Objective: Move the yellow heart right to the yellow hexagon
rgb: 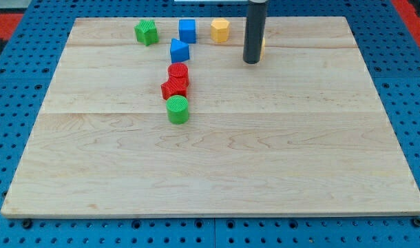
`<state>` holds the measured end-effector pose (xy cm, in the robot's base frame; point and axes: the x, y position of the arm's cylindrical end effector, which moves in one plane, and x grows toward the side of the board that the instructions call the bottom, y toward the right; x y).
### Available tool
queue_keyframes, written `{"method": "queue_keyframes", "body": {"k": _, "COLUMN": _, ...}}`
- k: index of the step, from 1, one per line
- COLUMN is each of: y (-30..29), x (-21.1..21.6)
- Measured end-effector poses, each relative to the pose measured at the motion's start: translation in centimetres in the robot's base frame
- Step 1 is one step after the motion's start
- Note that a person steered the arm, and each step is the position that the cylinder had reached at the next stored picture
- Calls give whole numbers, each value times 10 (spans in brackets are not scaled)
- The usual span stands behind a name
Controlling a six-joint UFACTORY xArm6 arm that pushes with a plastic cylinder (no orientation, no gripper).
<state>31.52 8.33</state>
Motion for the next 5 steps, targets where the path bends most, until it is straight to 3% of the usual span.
{"method": "queue_keyframes", "body": {"k": 2, "y": 5, "x": -40}}
{"method": "queue_keyframes", "body": {"k": 5, "y": -17, "x": -57}}
